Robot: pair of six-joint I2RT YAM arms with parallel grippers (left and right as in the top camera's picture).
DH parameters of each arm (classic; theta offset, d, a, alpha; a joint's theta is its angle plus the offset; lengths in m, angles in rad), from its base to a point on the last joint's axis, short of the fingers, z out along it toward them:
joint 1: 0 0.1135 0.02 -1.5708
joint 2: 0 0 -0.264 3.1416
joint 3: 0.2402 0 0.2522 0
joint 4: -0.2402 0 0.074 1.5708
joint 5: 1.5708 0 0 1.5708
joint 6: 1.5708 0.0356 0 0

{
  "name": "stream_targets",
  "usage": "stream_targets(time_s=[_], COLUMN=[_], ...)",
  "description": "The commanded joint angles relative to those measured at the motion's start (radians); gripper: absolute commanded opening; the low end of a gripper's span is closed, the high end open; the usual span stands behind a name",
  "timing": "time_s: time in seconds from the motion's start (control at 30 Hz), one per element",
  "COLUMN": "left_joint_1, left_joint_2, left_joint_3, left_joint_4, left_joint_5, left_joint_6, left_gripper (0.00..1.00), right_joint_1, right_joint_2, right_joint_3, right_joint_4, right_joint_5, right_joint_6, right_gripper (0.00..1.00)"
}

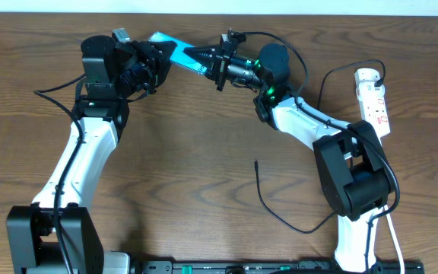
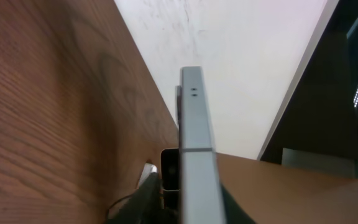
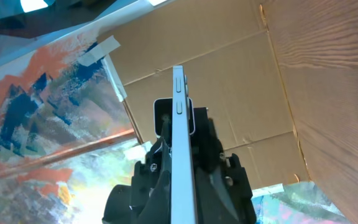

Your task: Plug charger to phone and switch on socket

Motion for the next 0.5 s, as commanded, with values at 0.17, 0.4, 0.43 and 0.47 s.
stream_targets(time_s=[0.17,0.4,0.43,0.47], left_joint_1=[0.004,0.004,0.004,0.004], left_joint_2=[-0.017,-0.017,-0.017,-0.017], left_joint_3=[0.005,0.005,0.005,0.005], left_joint_4=[0.005,0.005,0.005,0.005], left_joint_5=[0.003,0.003,0.003,0.003], left_joint_6=[0.007,0.007,0.007,0.007], left_gripper=[0.08,0.07,0.07,0.07], right_joint_1=[0.002,0.007,0.007,0.007], right_joint_2=[-0.003,-0.003,-0.003,-0.003], right_joint_3=[0.01,0.01,0.01,0.01], right_joint_4=[0.014,0.014,0.014,0.014], right_joint_5=[0.014,0.01,0.009,0.007], right_joint_6=[-0.024,-0.043,-0.043,-0.048], right_gripper=[0.02,0.02,0.02,0.01])
